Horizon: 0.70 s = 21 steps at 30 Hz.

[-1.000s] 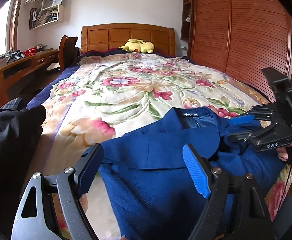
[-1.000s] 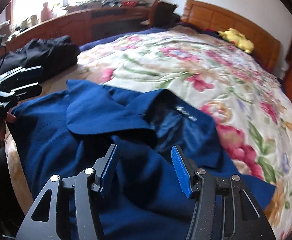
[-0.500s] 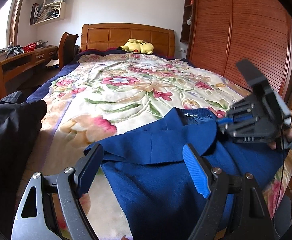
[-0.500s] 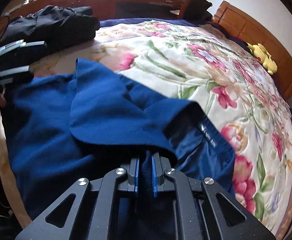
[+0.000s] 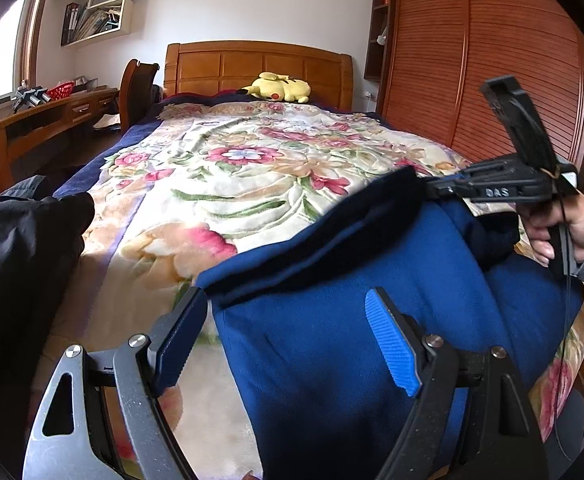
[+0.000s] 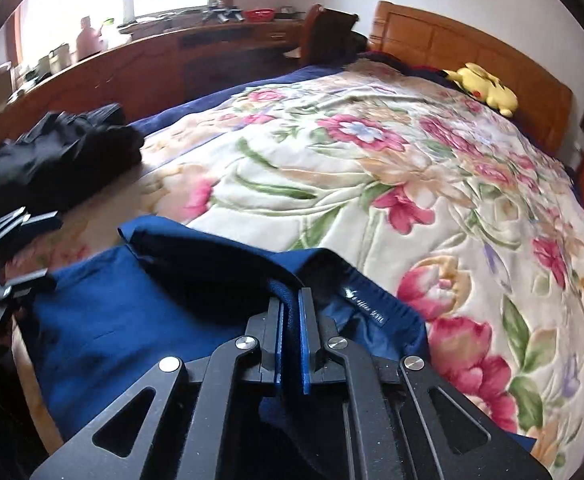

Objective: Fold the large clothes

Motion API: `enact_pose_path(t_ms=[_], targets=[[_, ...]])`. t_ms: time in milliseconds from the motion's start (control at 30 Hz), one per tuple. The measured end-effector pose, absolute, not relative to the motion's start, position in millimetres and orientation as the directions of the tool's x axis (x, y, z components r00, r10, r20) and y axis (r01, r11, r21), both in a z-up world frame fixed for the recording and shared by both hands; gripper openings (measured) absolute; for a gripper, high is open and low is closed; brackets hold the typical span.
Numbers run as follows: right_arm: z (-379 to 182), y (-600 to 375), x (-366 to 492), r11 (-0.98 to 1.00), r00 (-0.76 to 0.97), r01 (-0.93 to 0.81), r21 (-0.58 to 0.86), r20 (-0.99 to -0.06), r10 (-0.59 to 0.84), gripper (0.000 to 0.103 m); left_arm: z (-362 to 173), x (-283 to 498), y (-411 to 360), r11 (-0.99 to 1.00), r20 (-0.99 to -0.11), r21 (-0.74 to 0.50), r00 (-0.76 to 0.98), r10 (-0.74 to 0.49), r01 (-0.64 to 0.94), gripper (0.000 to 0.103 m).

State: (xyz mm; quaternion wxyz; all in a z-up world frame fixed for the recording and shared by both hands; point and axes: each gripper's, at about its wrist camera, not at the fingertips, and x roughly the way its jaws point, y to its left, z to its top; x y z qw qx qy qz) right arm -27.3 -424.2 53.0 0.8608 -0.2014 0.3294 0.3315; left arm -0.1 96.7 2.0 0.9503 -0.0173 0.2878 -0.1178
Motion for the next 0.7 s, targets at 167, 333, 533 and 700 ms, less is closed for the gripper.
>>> enact_pose_path(t_ms=[167, 333, 533, 700], targets=[[43.5, -397.2, -12.5, 0.716, 0.630, -0.662, -0.222, -0.683, 0.371, 0.006, 1.8, -1.5, 95.3, 0.972, -0.539, -0.093, 0.810, -0.231, 0.216, 0.082], [41.0, -376.2, -13.0, 0.727, 0.663, -0.633, -0.266, -0.671, 0.332, 0.032, 0.4, -1.0, 97.6, 0.973, -0.541, -0.096, 0.809, -0.228, 0.210, 0.082], [53.1, -408.9, -25.6, 0.753, 0.684, -0.614, -0.239, -0.637, 0.355, 0.058, 4.9, -5.2, 98.2, 0.974, -0.525, -0.095, 0.821, -0.224, 0.206, 0.082], [58.4, -465.8, -39.7, 0.797, 0.722, -0.549, -0.253, -0.623, 0.300, 0.058, 6.0, -7.4, 95.4, 0.973, -0.523, -0.092, 0.821, -0.230, 0.214, 0.082]])
